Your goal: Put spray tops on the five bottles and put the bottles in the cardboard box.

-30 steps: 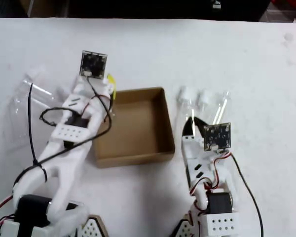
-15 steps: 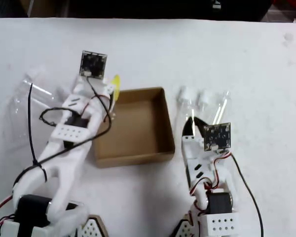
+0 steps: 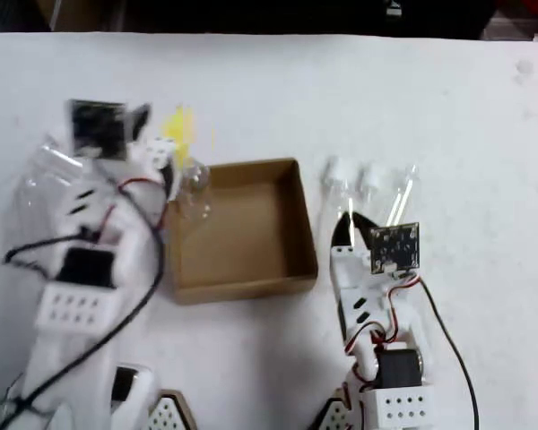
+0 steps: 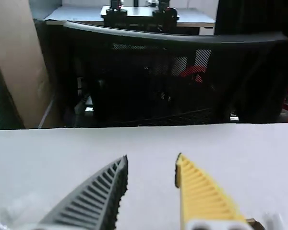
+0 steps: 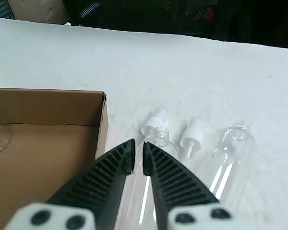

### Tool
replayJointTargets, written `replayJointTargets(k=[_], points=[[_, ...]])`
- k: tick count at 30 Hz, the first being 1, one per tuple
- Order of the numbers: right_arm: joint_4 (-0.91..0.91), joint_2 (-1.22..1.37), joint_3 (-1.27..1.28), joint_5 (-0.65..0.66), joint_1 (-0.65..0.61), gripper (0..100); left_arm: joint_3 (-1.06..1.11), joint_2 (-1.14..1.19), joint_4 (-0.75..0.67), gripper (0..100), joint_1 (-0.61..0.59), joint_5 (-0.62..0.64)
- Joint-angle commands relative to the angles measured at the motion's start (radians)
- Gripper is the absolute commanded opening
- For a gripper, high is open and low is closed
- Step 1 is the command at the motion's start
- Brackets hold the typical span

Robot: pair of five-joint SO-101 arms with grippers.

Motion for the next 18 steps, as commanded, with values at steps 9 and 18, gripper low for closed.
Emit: replayJointTargets(k=[9, 18], points=[[0.004, 0.002, 0.009, -0.008, -0.004, 1.9, -0.132, -0.085, 0.356, 15, -0.443, -0.16], [0.004, 0.002, 0.009, -0.008, -0.004, 1.9, 0.043, -0.085, 0.417, 15, -0.622, -0.167]])
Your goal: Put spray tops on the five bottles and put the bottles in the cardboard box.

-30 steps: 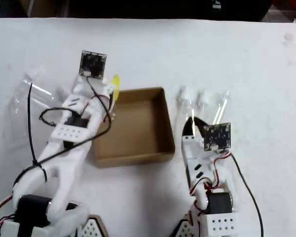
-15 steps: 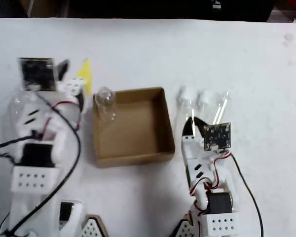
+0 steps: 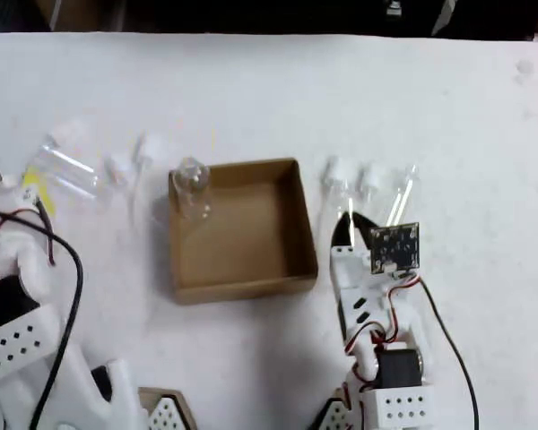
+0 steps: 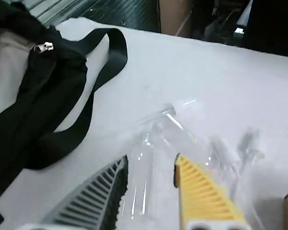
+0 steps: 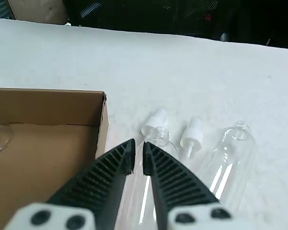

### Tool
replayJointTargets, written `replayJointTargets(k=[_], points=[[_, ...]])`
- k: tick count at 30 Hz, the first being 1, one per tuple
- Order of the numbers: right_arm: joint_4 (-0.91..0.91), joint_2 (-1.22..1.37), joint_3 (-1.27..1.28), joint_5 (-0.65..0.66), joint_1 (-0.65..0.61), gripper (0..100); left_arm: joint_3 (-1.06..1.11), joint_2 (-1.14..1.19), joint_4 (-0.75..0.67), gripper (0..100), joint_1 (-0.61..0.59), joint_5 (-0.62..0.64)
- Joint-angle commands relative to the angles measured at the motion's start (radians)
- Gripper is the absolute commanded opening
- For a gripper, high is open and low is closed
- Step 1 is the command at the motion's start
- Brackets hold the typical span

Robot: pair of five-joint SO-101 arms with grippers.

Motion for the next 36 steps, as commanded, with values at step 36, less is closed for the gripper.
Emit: replayJointTargets(k=[36], points=[[0.016, 0.001, 0.009, -0.008, -0.012, 1.9, -0.048, -0.012, 0.244, 15, -0.01, -0.245]])
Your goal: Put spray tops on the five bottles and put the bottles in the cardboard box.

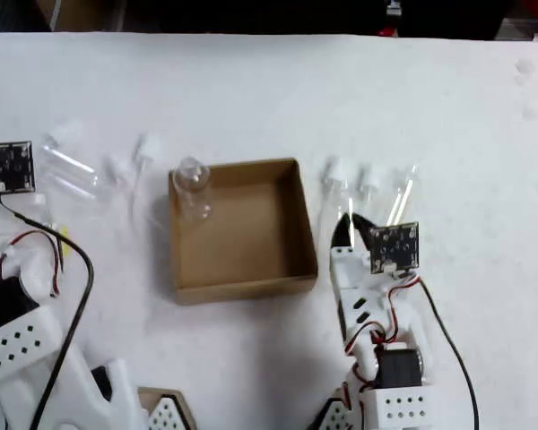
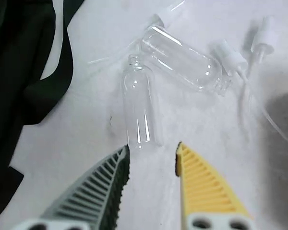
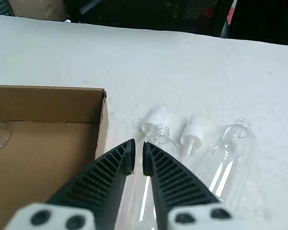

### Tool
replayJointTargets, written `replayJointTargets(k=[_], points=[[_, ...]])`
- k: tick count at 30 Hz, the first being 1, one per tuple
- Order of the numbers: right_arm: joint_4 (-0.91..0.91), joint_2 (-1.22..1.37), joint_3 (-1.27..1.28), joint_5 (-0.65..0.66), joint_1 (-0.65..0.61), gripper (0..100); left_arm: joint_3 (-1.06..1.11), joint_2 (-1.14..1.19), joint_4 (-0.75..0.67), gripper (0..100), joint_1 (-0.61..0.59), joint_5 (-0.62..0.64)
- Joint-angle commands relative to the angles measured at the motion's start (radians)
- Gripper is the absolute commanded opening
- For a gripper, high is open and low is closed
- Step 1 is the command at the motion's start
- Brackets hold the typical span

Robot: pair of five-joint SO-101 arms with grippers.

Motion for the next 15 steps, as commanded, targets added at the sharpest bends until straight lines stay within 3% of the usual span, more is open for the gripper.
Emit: replayJointTargets(k=[1, 11, 15], points=[[0.005, 0.001, 0.009, -0.008, -0.012, 1.9, -0.058, -0.008, 0.014, 15, -0.004, -0.014], [0.005, 0.001, 0.009, -0.008, -0.012, 1.9, -0.167, 0.001, 0.08, 15, 0.027, -0.014], [0.005, 0.001, 0.009, -0.008, -0.012, 1.9, -0.255, 0.137, 0.092, 15, 0.068, -0.014]])
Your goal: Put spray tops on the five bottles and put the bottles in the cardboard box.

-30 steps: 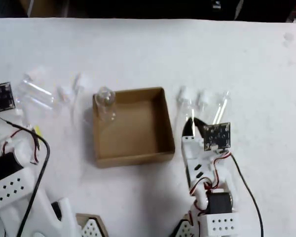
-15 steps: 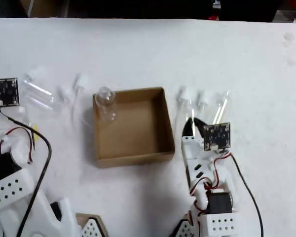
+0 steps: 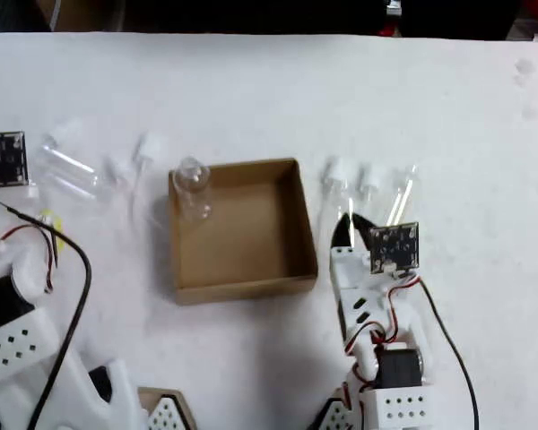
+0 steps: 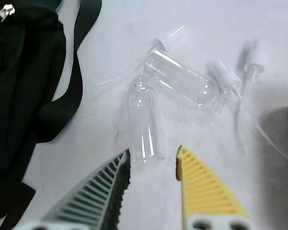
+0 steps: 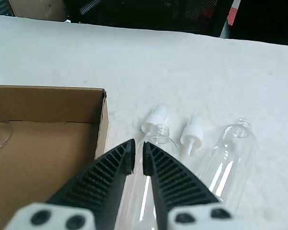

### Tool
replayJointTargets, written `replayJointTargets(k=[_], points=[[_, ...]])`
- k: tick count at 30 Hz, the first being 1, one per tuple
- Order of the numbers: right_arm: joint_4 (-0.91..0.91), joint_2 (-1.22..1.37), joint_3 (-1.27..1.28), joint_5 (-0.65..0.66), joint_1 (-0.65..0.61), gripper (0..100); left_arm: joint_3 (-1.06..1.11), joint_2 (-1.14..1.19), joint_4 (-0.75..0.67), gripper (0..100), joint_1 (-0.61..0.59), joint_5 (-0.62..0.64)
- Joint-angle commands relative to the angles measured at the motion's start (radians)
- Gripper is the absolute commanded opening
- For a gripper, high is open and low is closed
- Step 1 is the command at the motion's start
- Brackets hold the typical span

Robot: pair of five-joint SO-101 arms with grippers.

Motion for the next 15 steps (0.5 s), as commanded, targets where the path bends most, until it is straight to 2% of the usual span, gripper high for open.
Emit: replayJointTargets(k=[1, 4, 10, 15], points=[[0.005, 0.001, 0.009, -0.008, -0.012, 1.9, -0.126, 0.148, 0.008, 15, 0.048, -0.014], [0.005, 0.001, 0.009, -0.008, -0.012, 1.9, -0.272, 0.364, 0.037, 15, 0.056, -0.009], [0.005, 0.001, 0.009, -0.008, -0.01, 1.9, -0.666, 0.776, 0.206, 15, 0.025, -0.005], [0.005, 0.002, 0.009, -0.008, -0.01, 1.9, -0.979, 1.05, 0.305, 15, 0.001, 0.092]])
